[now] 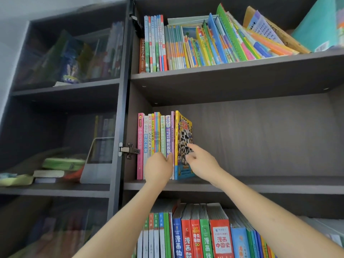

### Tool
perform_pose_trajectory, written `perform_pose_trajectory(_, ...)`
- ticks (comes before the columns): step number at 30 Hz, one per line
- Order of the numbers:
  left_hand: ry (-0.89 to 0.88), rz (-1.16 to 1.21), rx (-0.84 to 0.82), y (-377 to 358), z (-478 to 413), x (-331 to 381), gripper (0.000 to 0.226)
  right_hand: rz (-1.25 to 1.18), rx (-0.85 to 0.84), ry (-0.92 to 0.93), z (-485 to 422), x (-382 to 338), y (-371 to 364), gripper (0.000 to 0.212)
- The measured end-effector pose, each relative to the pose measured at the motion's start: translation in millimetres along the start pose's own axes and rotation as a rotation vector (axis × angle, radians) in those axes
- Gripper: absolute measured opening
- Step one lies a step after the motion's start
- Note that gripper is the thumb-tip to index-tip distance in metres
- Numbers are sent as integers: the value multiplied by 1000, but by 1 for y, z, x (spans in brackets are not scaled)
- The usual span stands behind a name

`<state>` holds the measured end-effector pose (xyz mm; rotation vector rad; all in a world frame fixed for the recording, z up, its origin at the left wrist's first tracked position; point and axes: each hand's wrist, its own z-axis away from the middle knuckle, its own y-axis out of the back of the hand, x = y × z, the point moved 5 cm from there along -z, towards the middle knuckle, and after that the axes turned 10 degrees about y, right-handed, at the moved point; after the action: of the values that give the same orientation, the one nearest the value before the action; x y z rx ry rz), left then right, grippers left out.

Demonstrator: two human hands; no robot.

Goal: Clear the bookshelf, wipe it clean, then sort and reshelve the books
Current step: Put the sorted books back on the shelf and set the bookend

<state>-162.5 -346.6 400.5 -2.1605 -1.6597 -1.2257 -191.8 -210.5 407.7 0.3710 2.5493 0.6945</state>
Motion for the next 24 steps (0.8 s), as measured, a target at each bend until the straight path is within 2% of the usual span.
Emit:
perform_pose_trajectory(3,-14,10,25,31,24,10,41,16,31,69,18,-18,9,30)
perform_pose_trajectory(5,-2,22,25,52,48,10,36,-23,-61,98,38,-30,8,24)
perform_pose_trajectory(7,38,15,31,73,80,2,35,-59,-170,115,66,-39,3,24)
perform_pose_trajectory(16,254,-138,96,147,220,-26,32,-168,-441,240,168,-65,-13,23)
perform_pose_trajectory(21,322,-316,109,190,286,-19,34,-368,-633,335,226,-119,-35,19)
perform_pose_trajectory(24,422,-360,118,233,336,-33,31,-461,-742,422,276,-165,-51,21)
